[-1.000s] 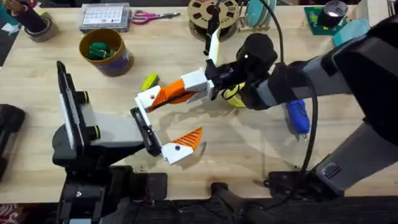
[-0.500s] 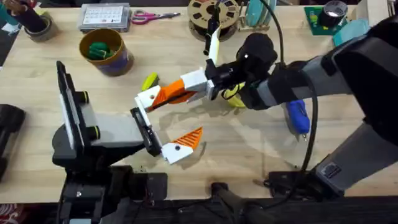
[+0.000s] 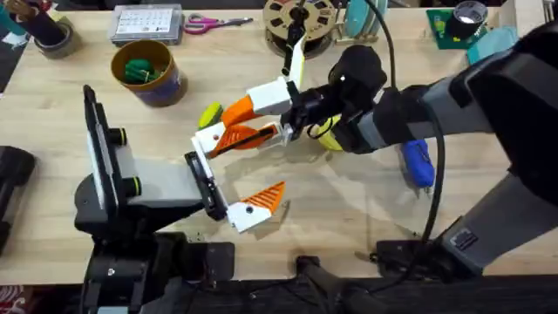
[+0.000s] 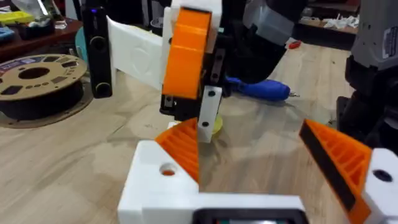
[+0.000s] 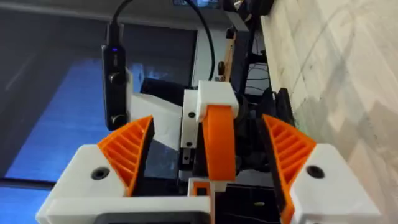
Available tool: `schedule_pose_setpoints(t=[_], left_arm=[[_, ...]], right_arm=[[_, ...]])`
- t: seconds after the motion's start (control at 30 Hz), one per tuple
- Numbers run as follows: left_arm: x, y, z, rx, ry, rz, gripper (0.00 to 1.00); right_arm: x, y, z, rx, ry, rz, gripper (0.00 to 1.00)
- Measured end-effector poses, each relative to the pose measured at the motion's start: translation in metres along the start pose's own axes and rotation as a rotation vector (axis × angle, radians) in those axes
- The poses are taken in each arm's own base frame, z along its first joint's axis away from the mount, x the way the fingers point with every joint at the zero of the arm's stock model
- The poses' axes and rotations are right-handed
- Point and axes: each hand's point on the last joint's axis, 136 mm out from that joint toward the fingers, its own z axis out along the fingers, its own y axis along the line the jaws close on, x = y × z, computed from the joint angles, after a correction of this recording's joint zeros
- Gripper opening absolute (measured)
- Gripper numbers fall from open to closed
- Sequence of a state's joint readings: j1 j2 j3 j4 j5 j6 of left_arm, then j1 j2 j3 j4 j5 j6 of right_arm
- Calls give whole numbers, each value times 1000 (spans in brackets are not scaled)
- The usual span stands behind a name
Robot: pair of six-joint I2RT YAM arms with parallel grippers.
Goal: Pick up the gripper from the table and insert it into the empty holder that is missing its gripper. Then pick up a screw, insert it into the mounting hole, and use the screwdriver to tighten it. Finally, clean up the table by picking up the vegetable and placing it into the bucket.
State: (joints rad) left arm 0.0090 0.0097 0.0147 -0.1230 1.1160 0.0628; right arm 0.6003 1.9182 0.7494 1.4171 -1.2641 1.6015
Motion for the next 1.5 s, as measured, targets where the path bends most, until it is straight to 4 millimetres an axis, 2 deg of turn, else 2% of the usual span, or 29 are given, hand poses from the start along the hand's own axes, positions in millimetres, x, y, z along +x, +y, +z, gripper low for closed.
schedule_pose_setpoints(t=[0.2,0.3,0.53,0.67,0.77,0.87,1.0,1.17,1.27,1.3,1.5], left_arm=[[0,-1,0,3,0,0,985],[0,-1,0,4,0,-1,986],[0,-1,0,8,0,-1,986],[0,-2,0,10,0,-1,986],[0,-2,0,10,0,-1,986],[0,-2,0,10,0,-1,985],[0,-2,0,10,0,-1,985],[0,-2,0,10,0,-1,986],[0,-2,0,10,0,-1,986],[0,-2,0,10,0,-2,986],[0,-2,0,10,0,-1,986]], right_arm=[[-2,0,-2,1,-7,0,996],[-5,-2,-9,7,-13,9,996],[-27,-3,-54,26,-95,7,996],[-39,2,-84,58,-172,49,996],[-40,9,-105,93,-226,79,996],[-31,16,-119,134,-254,74,996],[-19,32,-130,193,-284,-16,996],[-10,43,-151,357,-380,-92,996],[0,40,-166,493,-421,-102,996],[20,31,-189,698,-447,-97,997],[55,27,-220,1006,-436,-108,997]])
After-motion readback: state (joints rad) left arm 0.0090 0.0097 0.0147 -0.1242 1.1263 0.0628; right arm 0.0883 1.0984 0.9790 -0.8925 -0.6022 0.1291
